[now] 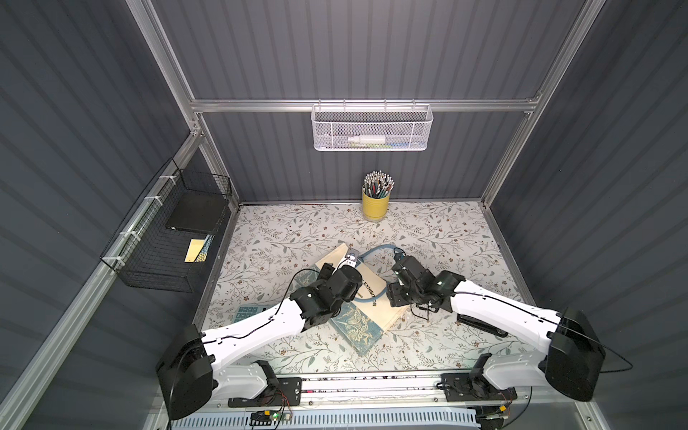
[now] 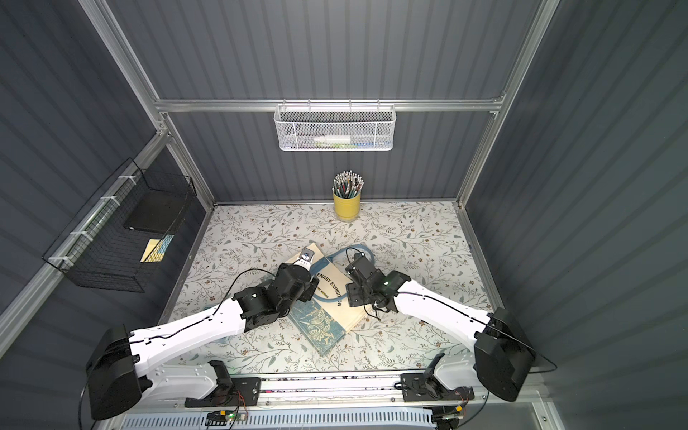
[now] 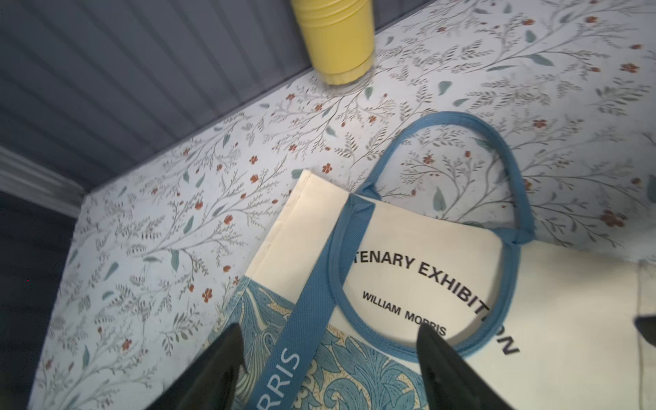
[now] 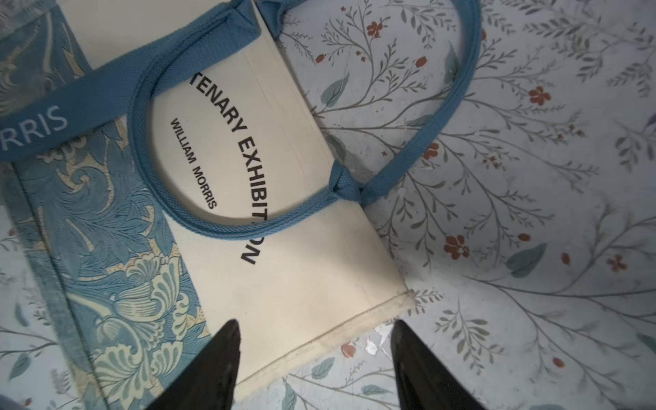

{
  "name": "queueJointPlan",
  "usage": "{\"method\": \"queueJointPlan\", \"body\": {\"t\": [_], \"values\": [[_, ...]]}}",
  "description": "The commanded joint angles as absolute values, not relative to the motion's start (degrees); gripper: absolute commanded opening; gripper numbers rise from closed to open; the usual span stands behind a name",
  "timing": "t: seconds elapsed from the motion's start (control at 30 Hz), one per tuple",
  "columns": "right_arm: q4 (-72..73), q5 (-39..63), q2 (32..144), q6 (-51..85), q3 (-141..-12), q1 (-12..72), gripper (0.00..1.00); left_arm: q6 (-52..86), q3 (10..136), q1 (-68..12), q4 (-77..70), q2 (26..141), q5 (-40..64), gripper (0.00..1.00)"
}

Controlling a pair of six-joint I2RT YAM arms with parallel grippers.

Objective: Put away the canvas bag
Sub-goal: Adjust the canvas bag at the center of the board.

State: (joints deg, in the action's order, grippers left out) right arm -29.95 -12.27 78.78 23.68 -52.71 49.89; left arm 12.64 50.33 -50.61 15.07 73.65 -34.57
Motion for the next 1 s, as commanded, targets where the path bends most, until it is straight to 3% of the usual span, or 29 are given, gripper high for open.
{"method": "queueJointPlan", "body": {"t": [0.0,0.2,0.33,0.83,0.97], "values": [[-26.3,-23.1,79.6,19.2,-51.3,54.6,0.65,22.9,51.8,-46.0,20.7,73.9,-32.8,0.73],[-22.1,-33.7,86.0,10.2,-55.3,62.9,0.63,32.9,50.4,-33.4,19.2,70.0,-19.6,0.76],[-22.8,-33.7,92.9,6.1,-60.0,65.2,0.59,34.6,49.5,-26.3,18.1,69.5,-13.3,0.76],[-27.4,-28.1,106.1,-0.3,-72.7,72.2,0.57,31.0,51.2,-21.7,20.8,68.1,-17.1,0.77],[-28.0,-32.4,109.1,-0.1,-74.2,72.7,0.59,32.0,52.4,-19.0,23.0,68.5,-19.3,0.80]]}}
